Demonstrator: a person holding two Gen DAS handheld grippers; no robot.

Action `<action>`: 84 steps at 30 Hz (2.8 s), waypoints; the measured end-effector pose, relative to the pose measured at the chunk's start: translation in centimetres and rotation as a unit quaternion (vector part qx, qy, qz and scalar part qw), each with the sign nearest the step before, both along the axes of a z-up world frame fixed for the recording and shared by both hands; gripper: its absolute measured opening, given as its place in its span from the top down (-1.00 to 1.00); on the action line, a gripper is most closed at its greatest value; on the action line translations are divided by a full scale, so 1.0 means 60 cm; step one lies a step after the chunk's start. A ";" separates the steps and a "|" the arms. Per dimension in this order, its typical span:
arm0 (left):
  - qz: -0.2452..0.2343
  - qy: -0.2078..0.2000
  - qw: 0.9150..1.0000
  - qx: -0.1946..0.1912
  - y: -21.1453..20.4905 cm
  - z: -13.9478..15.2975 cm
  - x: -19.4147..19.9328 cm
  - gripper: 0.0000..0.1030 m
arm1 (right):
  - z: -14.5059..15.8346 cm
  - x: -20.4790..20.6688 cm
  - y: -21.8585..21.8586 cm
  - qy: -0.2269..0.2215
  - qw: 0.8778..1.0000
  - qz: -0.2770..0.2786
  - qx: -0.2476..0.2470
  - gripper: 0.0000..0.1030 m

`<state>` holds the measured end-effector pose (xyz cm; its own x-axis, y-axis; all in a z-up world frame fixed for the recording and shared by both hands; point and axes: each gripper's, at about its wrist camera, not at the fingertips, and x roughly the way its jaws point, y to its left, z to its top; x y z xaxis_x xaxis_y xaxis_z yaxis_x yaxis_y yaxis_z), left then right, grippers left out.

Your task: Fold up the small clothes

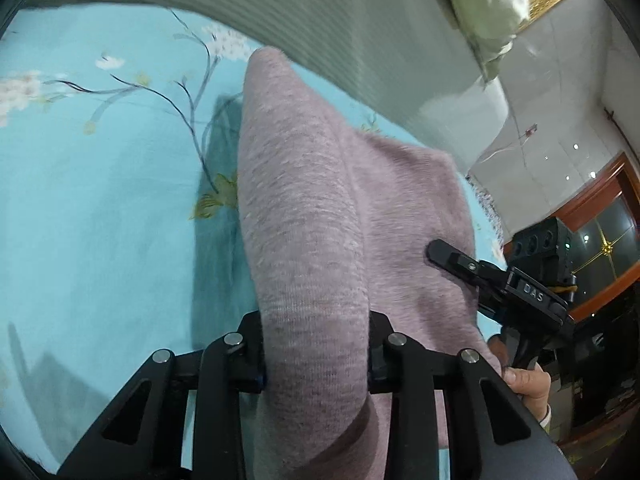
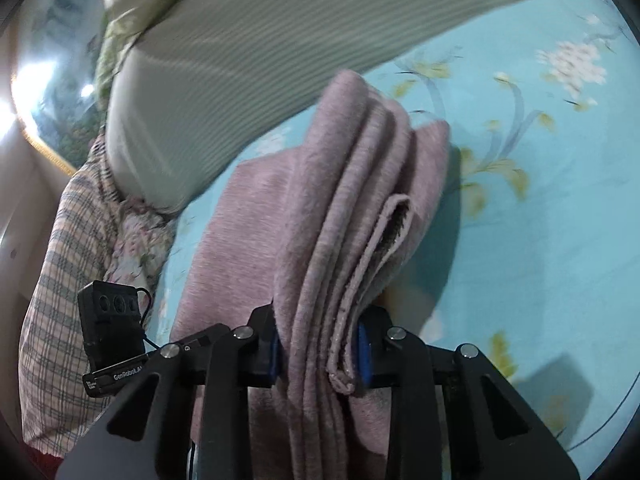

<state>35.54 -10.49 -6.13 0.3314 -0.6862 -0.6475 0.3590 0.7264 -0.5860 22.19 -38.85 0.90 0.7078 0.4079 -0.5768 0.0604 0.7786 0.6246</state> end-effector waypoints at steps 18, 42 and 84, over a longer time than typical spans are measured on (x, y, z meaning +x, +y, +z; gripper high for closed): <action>0.138 -0.037 0.990 0.014 0.307 0.043 -0.182 0.37 | -0.034 0.084 0.268 -0.006 0.987 0.159 0.022 0.42; 0.201 -0.051 0.974 0.088 0.357 0.037 -0.269 -0.15 | 0.007 0.029 0.262 -0.023 0.994 0.079 -0.072 0.05; 0.126 -0.058 0.988 0.074 0.317 0.034 -0.306 0.13 | -0.010 0.091 0.316 0.013 0.987 0.090 -0.132 0.51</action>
